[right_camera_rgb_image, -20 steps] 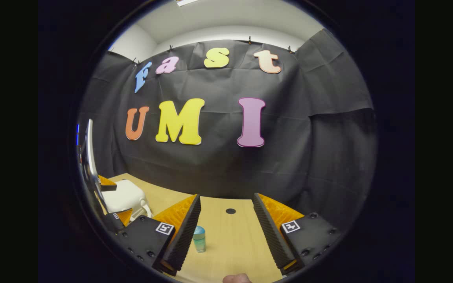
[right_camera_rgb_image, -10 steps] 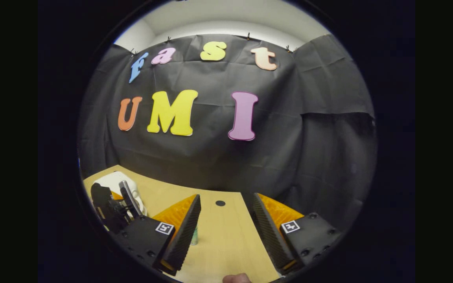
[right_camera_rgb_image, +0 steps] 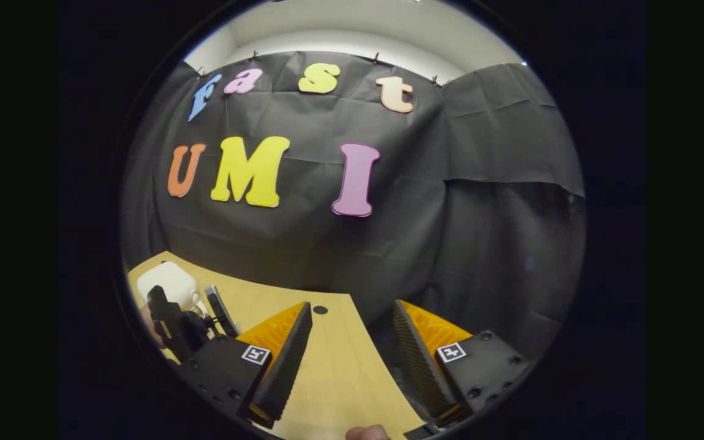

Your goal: First open the suitcase, pack the skin care products into it, and then close the suitcase.

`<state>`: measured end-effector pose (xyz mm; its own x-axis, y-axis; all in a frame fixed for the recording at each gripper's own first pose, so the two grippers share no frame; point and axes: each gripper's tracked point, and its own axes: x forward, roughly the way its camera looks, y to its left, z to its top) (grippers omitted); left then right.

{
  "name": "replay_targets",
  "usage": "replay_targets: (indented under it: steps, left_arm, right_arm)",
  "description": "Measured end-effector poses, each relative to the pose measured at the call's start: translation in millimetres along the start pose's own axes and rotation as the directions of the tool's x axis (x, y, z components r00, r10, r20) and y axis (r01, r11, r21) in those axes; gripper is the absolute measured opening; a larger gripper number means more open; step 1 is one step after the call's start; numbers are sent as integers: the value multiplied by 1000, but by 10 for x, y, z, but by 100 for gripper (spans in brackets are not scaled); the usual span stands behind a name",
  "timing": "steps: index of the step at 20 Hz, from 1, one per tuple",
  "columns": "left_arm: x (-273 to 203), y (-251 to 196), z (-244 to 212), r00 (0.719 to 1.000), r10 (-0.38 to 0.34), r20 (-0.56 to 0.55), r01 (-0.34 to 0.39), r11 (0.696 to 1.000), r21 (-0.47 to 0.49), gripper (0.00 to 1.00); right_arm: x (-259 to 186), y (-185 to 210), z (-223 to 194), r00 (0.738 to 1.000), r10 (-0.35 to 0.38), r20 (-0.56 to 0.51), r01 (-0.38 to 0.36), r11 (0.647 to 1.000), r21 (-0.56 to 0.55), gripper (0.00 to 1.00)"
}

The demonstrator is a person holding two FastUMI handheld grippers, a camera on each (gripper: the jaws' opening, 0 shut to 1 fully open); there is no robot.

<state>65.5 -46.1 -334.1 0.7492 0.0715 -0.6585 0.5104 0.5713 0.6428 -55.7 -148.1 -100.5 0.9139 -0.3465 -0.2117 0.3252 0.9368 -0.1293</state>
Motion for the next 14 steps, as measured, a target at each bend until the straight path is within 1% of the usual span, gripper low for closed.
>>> replay_targets:
  steps: [1,2,3,4,5,6,8,10,12,13,14]
  left_arm:
    - [-6,5,16,1000,0,6,0,1000,3,39]
    - [-31,11,53,1000,-4,17,4,1000,4,31]
    - [-57,28,106,999,-10,35,10,1000,-4,28]
    - [-101,61,148,998,-15,53,16,1000,-17,21]
    - [-143,100,190,998,-19,66,22,999,-44,17]
    - [-172,153,189,997,-22,73,27,996,-80,11]
    - [-259,262,216,996,-32,80,46,983,-178,4]
    - [-454,428,310,991,-26,134,62,961,-268,3]
    - [-671,773,448,980,8,197,59,943,-329,3]
    - [-778,960,483,975,21,223,65,925,-374,3]
    - [-891,1135,498,968,28,250,85,899,-430,3]
  right_arm:
    - [-23,-7,31,1000,-9,6,9,1000,1,80]
    - [-49,-3,49,1000,-16,12,16,1000,1,80]
    - [-64,6,67,1000,-21,18,21,1000,1,80]
    - [-80,19,84,1000,-23,22,23,1000,5,80]
    - [-97,45,106,999,-25,25,25,1000,9,80]
    - [-110,69,115,999,-26,28,26,1000,11,80]
    - [-133,140,147,999,-25,37,25,1000,14,80]
    - [-143,221,191,999,-15,48,15,1000,13,80]
    - [-134,341,247,998,6,57,-7,1000,13,80]
    - [-128,420,287,998,20,63,-21,1000,16,80]
    - [-113,517,326,997,34,71,-36,999,18,80]
